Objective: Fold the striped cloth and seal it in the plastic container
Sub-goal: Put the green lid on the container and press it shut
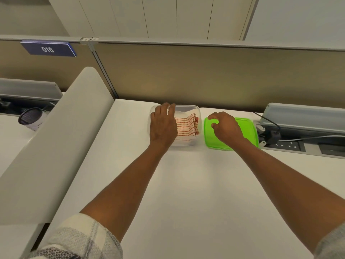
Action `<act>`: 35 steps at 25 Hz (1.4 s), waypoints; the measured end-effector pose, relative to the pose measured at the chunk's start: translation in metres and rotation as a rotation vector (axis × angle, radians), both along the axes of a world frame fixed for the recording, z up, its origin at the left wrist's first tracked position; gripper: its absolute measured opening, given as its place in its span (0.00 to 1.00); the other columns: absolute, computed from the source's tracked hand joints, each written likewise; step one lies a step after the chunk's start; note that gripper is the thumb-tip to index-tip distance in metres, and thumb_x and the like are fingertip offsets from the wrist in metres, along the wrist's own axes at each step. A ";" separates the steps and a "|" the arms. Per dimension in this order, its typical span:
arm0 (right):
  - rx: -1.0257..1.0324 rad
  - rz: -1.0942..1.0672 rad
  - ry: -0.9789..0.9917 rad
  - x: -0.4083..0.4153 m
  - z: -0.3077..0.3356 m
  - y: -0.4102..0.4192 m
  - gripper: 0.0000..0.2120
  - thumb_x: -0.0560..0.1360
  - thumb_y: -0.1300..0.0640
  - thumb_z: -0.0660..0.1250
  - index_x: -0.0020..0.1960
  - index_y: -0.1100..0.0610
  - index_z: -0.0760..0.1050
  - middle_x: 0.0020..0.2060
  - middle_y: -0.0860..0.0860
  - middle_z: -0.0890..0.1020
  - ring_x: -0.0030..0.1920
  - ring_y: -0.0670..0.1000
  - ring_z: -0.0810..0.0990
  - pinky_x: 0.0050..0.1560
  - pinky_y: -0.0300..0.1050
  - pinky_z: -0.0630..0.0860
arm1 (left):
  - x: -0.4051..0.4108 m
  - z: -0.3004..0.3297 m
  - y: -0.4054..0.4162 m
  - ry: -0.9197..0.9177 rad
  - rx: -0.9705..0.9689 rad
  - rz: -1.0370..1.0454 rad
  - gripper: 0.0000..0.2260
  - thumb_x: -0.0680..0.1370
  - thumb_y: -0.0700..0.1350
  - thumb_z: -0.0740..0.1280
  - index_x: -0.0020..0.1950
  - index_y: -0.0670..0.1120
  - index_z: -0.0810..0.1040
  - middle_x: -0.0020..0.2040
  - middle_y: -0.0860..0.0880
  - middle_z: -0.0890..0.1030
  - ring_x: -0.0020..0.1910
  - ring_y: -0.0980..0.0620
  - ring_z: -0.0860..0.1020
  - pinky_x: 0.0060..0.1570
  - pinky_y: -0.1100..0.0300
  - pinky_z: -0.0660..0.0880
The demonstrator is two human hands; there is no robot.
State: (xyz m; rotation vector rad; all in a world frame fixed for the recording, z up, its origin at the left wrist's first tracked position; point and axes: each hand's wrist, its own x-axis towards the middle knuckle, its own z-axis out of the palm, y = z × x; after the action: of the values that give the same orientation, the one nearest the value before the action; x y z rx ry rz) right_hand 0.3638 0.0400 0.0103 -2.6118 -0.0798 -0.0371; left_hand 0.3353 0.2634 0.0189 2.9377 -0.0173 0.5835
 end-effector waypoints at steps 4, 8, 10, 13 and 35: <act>-0.027 -0.070 0.018 -0.016 -0.007 -0.045 0.12 0.74 0.62 0.67 0.56 0.52 0.79 0.58 0.53 0.82 0.58 0.58 0.78 0.54 0.51 0.75 | -0.035 -0.015 -0.062 -0.092 0.003 -0.362 0.19 0.73 0.37 0.65 0.64 0.44 0.77 0.65 0.42 0.77 0.65 0.40 0.73 0.63 0.48 0.70; -0.076 -0.068 0.044 -0.038 -0.018 -0.076 0.14 0.74 0.65 0.64 0.58 0.56 0.79 0.56 0.54 0.82 0.58 0.59 0.78 0.56 0.51 0.76 | -0.058 -0.039 -0.107 0.133 -0.006 -0.571 0.16 0.75 0.37 0.65 0.63 0.43 0.77 0.65 0.42 0.78 0.60 0.41 0.77 0.51 0.48 0.79; -0.121 -0.067 0.056 -0.050 -0.026 -0.089 0.15 0.74 0.65 0.64 0.59 0.55 0.78 0.57 0.55 0.81 0.57 0.59 0.78 0.54 0.51 0.76 | -0.060 -0.046 -0.122 0.322 -0.005 -0.522 0.17 0.77 0.37 0.62 0.67 0.44 0.74 0.67 0.43 0.75 0.59 0.41 0.77 0.46 0.47 0.78; -0.172 -0.092 0.053 -0.066 -0.039 -0.106 0.18 0.73 0.68 0.64 0.60 0.55 0.78 0.56 0.56 0.80 0.56 0.61 0.77 0.50 0.51 0.75 | -0.057 -0.054 -0.136 0.415 0.053 -0.461 0.20 0.78 0.35 0.60 0.70 0.45 0.71 0.66 0.44 0.74 0.59 0.41 0.75 0.51 0.47 0.74; -0.180 -0.008 -0.120 -0.088 -0.027 -0.156 0.16 0.66 0.74 0.66 0.49 0.59 0.79 0.44 0.57 0.80 0.45 0.60 0.72 0.42 0.53 0.73 | -0.064 -0.032 -0.140 0.030 0.241 -0.456 0.14 0.71 0.33 0.57 0.49 0.46 0.77 0.42 0.48 0.77 0.40 0.46 0.75 0.43 0.53 0.71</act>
State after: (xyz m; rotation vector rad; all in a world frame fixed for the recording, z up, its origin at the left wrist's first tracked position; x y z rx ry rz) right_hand 0.2753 -0.1156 -0.0163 -2.7882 -0.1198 -0.1987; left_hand 0.2714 0.1234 -0.0128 3.0073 -0.7814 0.4911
